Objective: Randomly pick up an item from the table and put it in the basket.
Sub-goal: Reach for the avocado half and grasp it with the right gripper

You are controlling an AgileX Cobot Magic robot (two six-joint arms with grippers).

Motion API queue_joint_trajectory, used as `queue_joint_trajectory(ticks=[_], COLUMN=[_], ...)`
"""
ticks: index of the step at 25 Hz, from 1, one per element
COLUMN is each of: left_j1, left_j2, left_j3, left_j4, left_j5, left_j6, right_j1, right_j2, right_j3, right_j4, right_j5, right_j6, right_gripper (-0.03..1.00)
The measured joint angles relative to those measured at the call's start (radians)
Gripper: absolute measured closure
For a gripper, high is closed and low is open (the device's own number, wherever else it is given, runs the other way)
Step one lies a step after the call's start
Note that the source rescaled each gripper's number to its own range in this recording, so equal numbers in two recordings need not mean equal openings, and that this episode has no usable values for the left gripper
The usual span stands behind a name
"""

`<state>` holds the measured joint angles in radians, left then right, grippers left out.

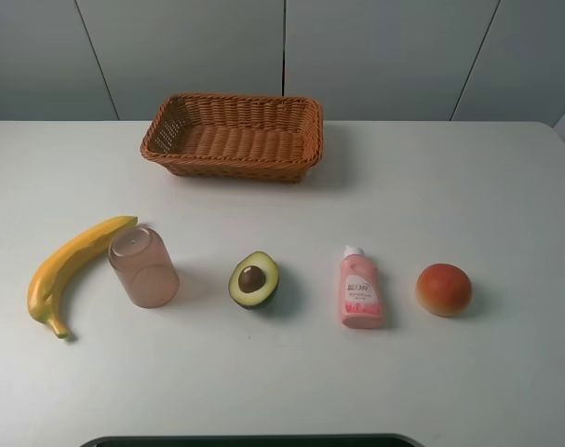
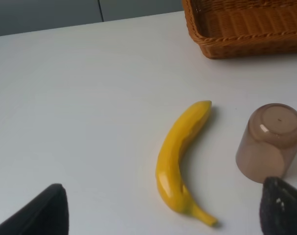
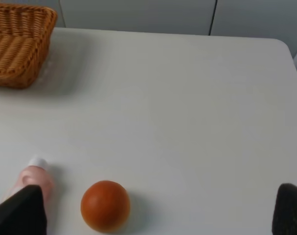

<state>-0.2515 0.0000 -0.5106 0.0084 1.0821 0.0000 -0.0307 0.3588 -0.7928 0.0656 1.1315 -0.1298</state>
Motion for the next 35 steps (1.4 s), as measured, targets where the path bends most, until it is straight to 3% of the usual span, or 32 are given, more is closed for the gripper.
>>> queue_joint_trajectory(ticks=[5, 13, 23, 28, 35], left_j1=[0.0, 0.0, 0.0, 0.0, 0.0], left_j2=[0.0, 0.0, 0.0, 0.0, 0.0], left_j3=[0.0, 0.0, 0.0, 0.0, 0.0], left_j4=[0.0, 0.0, 0.0, 0.0, 0.0], left_j5=[0.0, 0.0, 0.0, 0.0, 0.0], left_j6=[0.0, 0.0, 0.0, 0.0, 0.0], right_j1=[0.0, 0.015, 0.378, 0.587, 0.752], right_j2=[0.222, 0.528, 0.829, 0.994, 1.22], right_j3=[-0.15, -0.243, -0.245, -0.246, -0.246], right_j4=[0.043, 0.232, 0.19, 0.101, 0.092], right_j5=[-0.002, -0.032, -0.192, -0.286, -0.382], right_j6=[-0.095, -0.296, -0.283, -0.151, 0.041], right_gripper=[-0.03, -0.03, -0.03, -0.03, -0.03])
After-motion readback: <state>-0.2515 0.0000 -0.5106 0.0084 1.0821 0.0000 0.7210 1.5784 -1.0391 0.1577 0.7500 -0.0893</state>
